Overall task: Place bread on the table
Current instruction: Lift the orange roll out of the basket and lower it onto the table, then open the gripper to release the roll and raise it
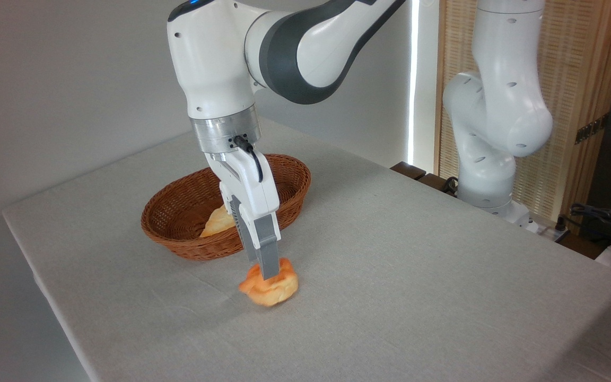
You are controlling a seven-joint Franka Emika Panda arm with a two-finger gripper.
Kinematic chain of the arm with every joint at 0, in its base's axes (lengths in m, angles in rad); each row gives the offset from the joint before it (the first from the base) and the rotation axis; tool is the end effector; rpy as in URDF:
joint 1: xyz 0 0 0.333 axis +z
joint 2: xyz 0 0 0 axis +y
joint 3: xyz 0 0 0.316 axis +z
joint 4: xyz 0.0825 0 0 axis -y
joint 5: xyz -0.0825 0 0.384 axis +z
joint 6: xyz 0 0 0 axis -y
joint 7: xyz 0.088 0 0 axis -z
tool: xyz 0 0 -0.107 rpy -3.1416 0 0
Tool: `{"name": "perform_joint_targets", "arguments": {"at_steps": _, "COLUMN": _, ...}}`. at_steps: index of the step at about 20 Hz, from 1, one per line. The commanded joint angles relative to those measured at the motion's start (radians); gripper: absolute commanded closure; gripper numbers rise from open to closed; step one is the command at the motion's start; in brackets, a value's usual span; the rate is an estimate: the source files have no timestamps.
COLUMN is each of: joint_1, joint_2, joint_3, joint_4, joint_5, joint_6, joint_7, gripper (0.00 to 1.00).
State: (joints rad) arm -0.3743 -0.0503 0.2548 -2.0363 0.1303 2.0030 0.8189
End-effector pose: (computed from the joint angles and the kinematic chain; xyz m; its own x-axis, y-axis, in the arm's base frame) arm 0.5386 -0.0552 0.4673 0.5478 -0.8338 -0.0688 -0.8360 -0.5425 -0.0819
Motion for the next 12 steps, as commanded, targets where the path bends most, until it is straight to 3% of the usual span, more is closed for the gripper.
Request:
{"name": "perform_joint_targets", "arguments": {"at_steps": 1, "joint_1": -0.008, "joint_2": -0.003, "joint_3": 0.006, "joint_4": -0.001, "joint_5": 0.015, "joint_6": 0.01, "joint_7": -0.004, "gripper": 0.0}}
{"name": "perform_joint_targets", "arguments": {"at_steps": 6, "joint_1": -0.002, "joint_2": -0.008, "joint_3": 0.001, "joint_4": 0.089, "joint_5": -0.008, "joint_6": -0.064, "joint_7": -0.047, "gripper": 0.0}}
{"name": "perform_joint_targets", "arguments": {"at_steps": 10, "joint_1": 0.008, "joint_2": -0.005, "joint_3": 0.001, "joint_4": 0.206, "joint_5": -0.086, "joint_6": -0.176, "joint_7": -0.072, "gripper": 0.0}}
{"name": "perform_joint_targets", "arguments": {"at_steps": 12, "joint_1": 0.044, "joint_2": -0.008, "joint_3": -0.015, "joint_4": 0.249, "joint_5": -0.118, "joint_6": -0.22, "joint_7": -0.081, "gripper": 0.0}}
